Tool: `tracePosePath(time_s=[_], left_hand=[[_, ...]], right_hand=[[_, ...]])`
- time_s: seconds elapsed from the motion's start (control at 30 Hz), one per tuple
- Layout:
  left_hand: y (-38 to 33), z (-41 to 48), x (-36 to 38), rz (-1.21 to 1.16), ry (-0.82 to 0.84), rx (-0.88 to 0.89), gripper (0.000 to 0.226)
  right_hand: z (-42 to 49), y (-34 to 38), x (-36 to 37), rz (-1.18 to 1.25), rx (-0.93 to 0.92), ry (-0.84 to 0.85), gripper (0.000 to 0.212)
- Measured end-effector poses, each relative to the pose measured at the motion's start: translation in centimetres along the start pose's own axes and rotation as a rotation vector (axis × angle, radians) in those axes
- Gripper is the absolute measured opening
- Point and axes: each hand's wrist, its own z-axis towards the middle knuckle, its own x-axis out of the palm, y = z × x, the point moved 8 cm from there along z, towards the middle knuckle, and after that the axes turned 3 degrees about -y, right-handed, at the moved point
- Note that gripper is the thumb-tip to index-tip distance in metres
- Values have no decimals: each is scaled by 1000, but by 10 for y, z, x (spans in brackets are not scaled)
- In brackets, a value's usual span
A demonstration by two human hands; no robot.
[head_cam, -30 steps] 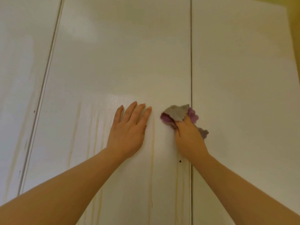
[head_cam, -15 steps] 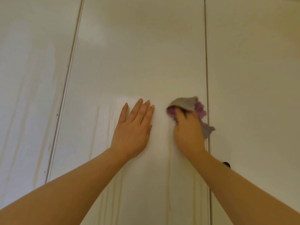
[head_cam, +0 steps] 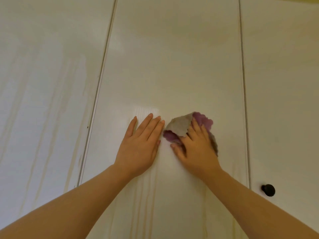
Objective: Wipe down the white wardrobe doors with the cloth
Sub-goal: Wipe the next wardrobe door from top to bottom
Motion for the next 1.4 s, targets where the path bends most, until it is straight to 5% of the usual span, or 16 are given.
tracePosePath(time_s=[0.17, 0.4, 0.53, 0.73, 0.9, 1.03, 1.1, 1.23, 1.33, 1.4], left_hand=[[39, -1, -14, 25, -32, -149, 48], [66, -12, -14, 2, -88, -162, 46], [85, -16, -12, 8, -114, -201, 45], [88, -21, -10, -12, -144, -129, 43], [102, -29, -8, 51, -51, -147, 45], [104, -34, -4, 72, -15, -128, 48], [105, -38, -5, 74, -5, -136, 47], [105, -46, -7, 62, 7, -164, 50], [106, -52, -9, 50, -40, -147, 46], [107, -58, -8, 48, -26, -140, 48]], right_hand=[[54, -24, -16, 141, 275, -133, 60], [37, 28, 6, 141, -72, -72, 35], [68, 6, -2, 279, 258, -181, 38], [48, 54, 16, 87, -152, -49, 42], [80, 46, 8, 129, 200, -154, 38], [44, 105, 35, 47, -294, -16, 42], [57, 95, 26, 70, -261, -52, 40], [88, 89, 19, 122, 105, -111, 39], [66, 122, 41, 37, -267, 28, 41], [72, 112, 33, 34, -343, 23, 36]])
